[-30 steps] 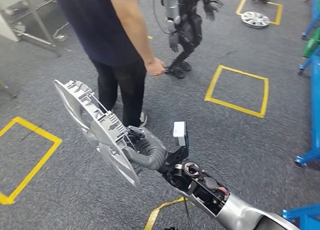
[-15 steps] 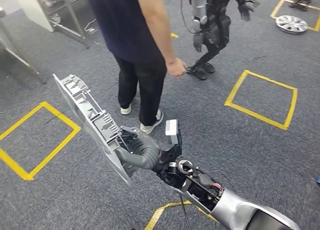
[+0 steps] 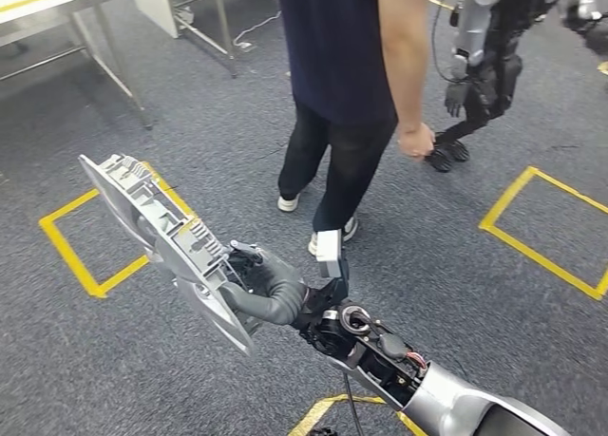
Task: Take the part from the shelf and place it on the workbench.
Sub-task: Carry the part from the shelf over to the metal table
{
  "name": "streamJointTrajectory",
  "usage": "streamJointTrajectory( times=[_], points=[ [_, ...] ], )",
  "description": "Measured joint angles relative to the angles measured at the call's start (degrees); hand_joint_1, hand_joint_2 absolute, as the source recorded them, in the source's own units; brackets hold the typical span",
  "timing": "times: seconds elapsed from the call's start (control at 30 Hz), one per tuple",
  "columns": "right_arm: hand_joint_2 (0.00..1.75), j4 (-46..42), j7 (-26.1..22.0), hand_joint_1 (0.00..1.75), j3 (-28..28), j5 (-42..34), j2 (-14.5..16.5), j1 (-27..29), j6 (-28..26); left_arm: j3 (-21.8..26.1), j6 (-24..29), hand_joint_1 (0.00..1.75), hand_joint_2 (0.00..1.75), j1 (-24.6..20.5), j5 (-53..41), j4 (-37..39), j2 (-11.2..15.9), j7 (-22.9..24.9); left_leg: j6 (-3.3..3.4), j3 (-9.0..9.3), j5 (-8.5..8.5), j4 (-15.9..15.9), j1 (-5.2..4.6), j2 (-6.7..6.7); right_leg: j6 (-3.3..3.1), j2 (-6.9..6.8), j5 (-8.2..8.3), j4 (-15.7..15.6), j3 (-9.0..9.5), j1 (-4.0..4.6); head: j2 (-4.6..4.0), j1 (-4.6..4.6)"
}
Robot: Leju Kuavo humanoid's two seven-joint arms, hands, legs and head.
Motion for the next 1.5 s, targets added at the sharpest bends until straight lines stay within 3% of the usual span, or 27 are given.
streamJointTrajectory(
  times=[0.07, 0.13, 0.17, 0.2, 0.27, 0.33, 0.4, 0.47, 0.5, 0.53, 0.63, 0.7, 0.77, 0.83, 0.9, 0.93, 0.97, 1.0, 1.03, 1.1, 1.17, 1.37, 1.5],
  points=[
    [1.75, -0.1, 0.3, 1.75, 0.0, 0.0, 0.0, 0.0, 0.0, 0.0, 0.0, 0.0, 1.75, 0.0, 0.1, 0.0, 0.0, 0.0, -0.03, 0.14, 0.01, 0.0, 0.01, -1.7, -0.51, 1.14, 4.48, -6.6, 2.72, 0.0, 0.0, 0.17],
    [1.75, -0.2, 0.7, 1.75, 0.0, 0.0, 0.0, -0.1, 0.0, 0.0, 0.0, 0.0, 1.75, 0.0, 0.4, 0.0, -0.1, 0.0, -0.36, -0.08, 0.14, 0.2, 0.04, -3.19, -1.1, 4.1, 7.83, -14.0, 5.73, -0.1, 0.0, 0.19],
    [1.75, -0.2, 0.9, 1.75, 0.1, -0.1, 0.0, -0.2, 0.0, 0.0, 0.0, 0.0, 1.75, -0.1, 0.6, 0.0, -0.2, 0.0, -0.67, -0.37, 0.3, 0.2, 0.17, -3.86, -1.3, 5.18, 8.43, -15.9, 6.42, -0.08, 0.0, 0.19],
    [1.75, -0.2, 1.1, 1.75, 0.1, -0.1, 0.0, -0.2, 0.0, 0.0, 0.0, 0.0, 1.75, 0.0, 0.8, 0.0, -0.2, 0.0, -1.09, -0.63, 0.51, 0.2, 0.3, -4.55, -1.46, 5.45, 8.39, -16.5, 6.59, -0.01, 0.0, 0.14],
    [1.75, -0.3, 1.3, 1.75, 0.2, -0.1, 0.1, -0.2, 0.2, 0.0, 0.2, 0.0, 1.75, 0.2, 1.0, 0.0, -0.2, 0.0, -1.85, -0.92, 0.8, 0.0, 0.5, -5.46, -1.88, 4.03, 8.65, -17.1, 6.91, -0.04, 0.0, 0.17],
    [1.75, -0.3, 1.3, 1.75, 0.3, -0.2, 0.3, -0.4, 0.5, 0.0, 0.5, 0.0, 1.75, 0.4, 1.2, 0.0, -0.2, 0.0, -2.3, -2.1, -0.75, 2.3, 0.27, -3.09, -2.46, 2.4, 9.08, -17.9, 7.39, -0.27, 0.0, -0.52],
    [1.75, -0.2, 1.2, 1.75, 0.3, -0.3, 0.4, -0.5, 0.8, 0.0, 0.7, 0.0, 1.75, 0.2, 1.2, 0.0, -0.3, 0.0, -2.66, -5.5, -4.45, 9.4, 0.2, 0.6, -2.79, 0.7, 9.21, -18.3, 7.58, -0.14, 0.0, -1.44],
    [1.75, -0.1, 1.1, 1.75, 0.4, -0.7, 0.5, -0.5, 0.9, 0.0, 0.9, 0.0, 1.75, 0.1, 1.2, 0.0, -0.3, 0.2, -3.02, -8.54, -6.72, 15.9, 0.32, 2.02, -2.88, -1.09, 9.14, -18.3, 7.55, 0.03, 0.0, -1.8],
    [1.75, 0.0, 1.1, 1.75, 0.4, -0.8, 0.5, -0.5, 0.8, 0.0, 1.0, 0.0, 1.75, 0.1, 1.2, 0.0, -0.3, 0.3, -3.12, -8.63, -6.41, 16.3, 0.38, 2.3, -2.86, -1.88, 9.08, -18.3, 7.54, 0.05, 0.0, -1.88],
    [1.75, 0.0, 1.1, 1.75, 0.4, -1.0, 0.5, -0.5, 0.8, 0.0, 1.0, 0.0, 1.75, 0.1, 1.2, 0.0, -0.3, 0.3, -3.15, -7.45, -5.12, 14.2, 0.44, 2.59, -2.78, -2.6, 9.01, -18.2, 7.56, 0.05, 0.0, -1.97],
    [1.75, 0.1, 1.0, 1.75, 0.6, -1.1, 0.5, -0.5, 0.7, 0.0, 1.1, 0.0, 1.75, 0.0, 1.2, 0.0, -0.1, 0.4, -2.68, -0.92, -0.87, 2.5, 0.15, 5.26, -2.18, -4.3, 8.55, -18.1, 7.74, 0.35, 0.0, -2.11],
    [1.75, 0.1, 1.0, 1.75, 0.7, -1.1, 0.5, -0.5, 0.7, 0.0, 1.1, 0.0, 1.75, -0.1, 1.2, 0.0, 0.0, 0.4, -1.93, 0.52, -0.48, -0.4, -0.3, 5.86, -1.65, -5.17, 8.23, -18.0, 7.89, 0.69, 0.0, -1.89],
    [1.75, 0.1, 1.0, 1.75, 0.8, -1.1, 0.5, -0.5, 0.8, 0.0, 1.1, 0.0, 1.75, 0.1, 1.2, 0.0, 0.1, 0.4, -1.2, 0.44, -0.39, -0.4, -0.29, 4.66, -1.13, -5.74, 7.87, -17.9, 8.09, 0.6, 0.0, -1.61],
    [1.75, 0.1, 0.9, 1.75, 0.9, -1.2, 0.5, -0.5, 1.0, -0.1, 1.1, 0.0, 1.75, 0.1, 1.2, 0.0, 0.1, 0.4, -0.46, 0.58, -0.29, -0.7, -0.11, 3.87, -0.64, -4.01, 6.04, -15.5, 7.26, 0.3, 0.0, -1.32],
    [1.75, 0.1, 0.7, 1.75, 0.9, -1.2, 0.5, -0.4, 1.4, -0.1, 1.1, 0.0, 1.75, 0.0, 1.2, 0.0, 0.1, 0.4, 0.05, 0.68, -0.27, -0.7, -0.06, 3.24, -0.4, -1.24, 2.38, -8.4, 4.01, 0.11, 0.0, -0.69],
    [1.75, 0.1, 0.6, 1.75, 0.9, -1.2, 0.5, -0.3, 1.5, -0.1, 1.1, 0.0, 1.75, 0.0, 1.2, 0.0, 0.1, 0.4, 0.19, 0.69, -0.3, -0.7, -0.12, 2.88, -0.33, -0.56, 0.7, -4.1, 1.82, 0.1, 0.0, -0.39],
    [1.75, 0.1, 0.6, 1.75, 0.9, -1.3, 0.5, -0.2, 1.6, -0.1, 1.1, 0.0, 1.75, 0.0, 1.2, 0.0, 0.1, 0.4, 0.24, 0.73, -0.33, -0.7, -0.17, 2.51, -0.31, -0.25, -0.11, -0.9, 0.11, 0.1, 0.0, -0.19],
    [1.75, 0.1, 0.6, 1.75, 0.9, -1.4, 0.5, -0.1, 1.7, -0.1, 1.1, 0.0, 1.75, 0.0, 1.2, 0.0, 0.1, 0.4, 0.28, 0.81, -0.37, -0.7, -0.22, 2.11, -0.33, -0.13, 0.19, 0.2, -0.72, 0.1, 0.0, -0.05],
    [1.75, 0.1, 0.6, 1.75, 0.9, -1.5, 0.5, 0.0, 1.7, -0.1, 1.1, 0.0, 1.75, 0.0, 1.2, 0.0, 0.1, 0.4, 0.27, 0.92, -0.41, -0.7, -0.24, 1.71, -0.44, -0.08, 1.7, -1.0, -0.41, 0.09, 0.0, 0.04],
    [1.75, 0.1, 0.6, 1.75, 0.9, -1.9, 0.5, 0.0, 1.8, -0.1, 1.1, 0.0, 1.75, 0.0, 1.2, 0.0, 0.0, 0.4, 0.14, 1.17, -0.53, -0.6, -0.25, 1.05, -0.87, 0.18, 6.42, -8.8, 2.72, 0.1, 0.0, 0.33],
    [1.75, 0.1, 0.6, 1.75, 0.9, -2.0, 0.5, 0.0, 1.8, -0.1, 1.1, 0.0, 1.75, 0.0, 1.2, 0.0, -0.1, 0.4, -0.05, 1.2, -0.64, -0.5, -0.33, 0.69, -1.29, 0.67, 9.21, -15.1, 5.34, 0.13, 0.0, 0.55],
    [1.75, 0.1, 0.5, 1.75, 0.9, -2.1, 0.5, 0.0, 1.9, -0.1, 1.1, 0.0, 1.75, 0.0, 1.2, 0.0, -0.1, 0.4, -0.32, 0.81, -0.76, -0.1, -0.6, 0.45, -1.39, 0.91, 9.48, -17.0, 5.86, 0.27, 0.0, 0.36],
    [1.75, 0.1, 0.6, 1.75, 0.9, -2.0, 0.5, 0.0, 1.9, -0.1, 0.9, 0.0, 1.75, 0.2, 1.0, 0.0, 0.0, 0.4, -0.36, 0.93, -0.57, -0.6, -0.39, 0.48, -1.55, 0.97, 9.58, -17.2, 5.79, 0.54, 0.0, -0.89]
  ],
)
